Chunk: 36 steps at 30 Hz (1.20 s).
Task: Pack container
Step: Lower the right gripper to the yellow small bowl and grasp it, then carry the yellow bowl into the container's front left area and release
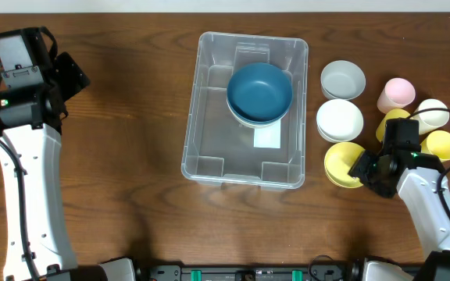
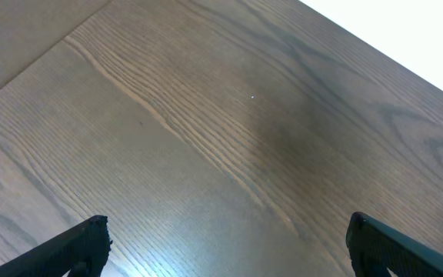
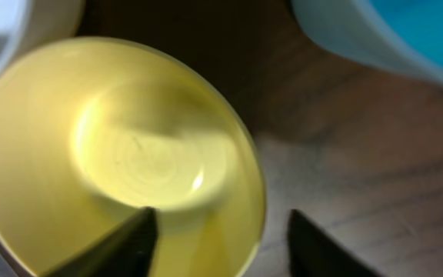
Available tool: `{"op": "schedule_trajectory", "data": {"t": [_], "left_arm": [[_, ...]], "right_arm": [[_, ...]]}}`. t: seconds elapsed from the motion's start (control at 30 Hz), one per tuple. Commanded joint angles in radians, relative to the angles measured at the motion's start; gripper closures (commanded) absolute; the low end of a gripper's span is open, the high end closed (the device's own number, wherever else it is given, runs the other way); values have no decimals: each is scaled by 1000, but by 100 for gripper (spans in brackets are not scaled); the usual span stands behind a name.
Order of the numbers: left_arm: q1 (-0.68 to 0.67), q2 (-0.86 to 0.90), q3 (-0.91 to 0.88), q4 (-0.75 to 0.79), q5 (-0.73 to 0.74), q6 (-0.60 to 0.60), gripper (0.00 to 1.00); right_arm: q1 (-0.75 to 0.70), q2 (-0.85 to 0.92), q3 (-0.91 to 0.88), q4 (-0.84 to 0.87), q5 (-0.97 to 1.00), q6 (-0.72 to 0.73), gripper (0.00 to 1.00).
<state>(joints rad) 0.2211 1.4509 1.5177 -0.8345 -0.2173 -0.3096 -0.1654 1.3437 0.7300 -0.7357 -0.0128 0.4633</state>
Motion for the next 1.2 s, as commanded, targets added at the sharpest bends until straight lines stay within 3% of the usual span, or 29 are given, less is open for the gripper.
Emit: {"op": "schedule_trajectory", "data": {"t": [0.0,0.3,0.37,0.57,0.87,1.17], "left_arm": [[4,-8,18,-3,-16,10,2],[4,-8,18,-3,-16,10,2],[4,-8,18,-3,-16,10,2],[4,-8,18,-3,-16,10,2],[4,-8,18,-3,-16,10,2],[4,-8,18,-3,-16,10,2]], "right_arm": [[-6,3,-24,13,5,-1,55],[-6,3,-73,40,15,-14,51],[-6,3,-73,43,16,-25,60],[-5,3,-73,47,16,-47,98],[-5,-7,-45,-23,16,-100,99],[47,-177,237,-254,50,-158,99]]}}
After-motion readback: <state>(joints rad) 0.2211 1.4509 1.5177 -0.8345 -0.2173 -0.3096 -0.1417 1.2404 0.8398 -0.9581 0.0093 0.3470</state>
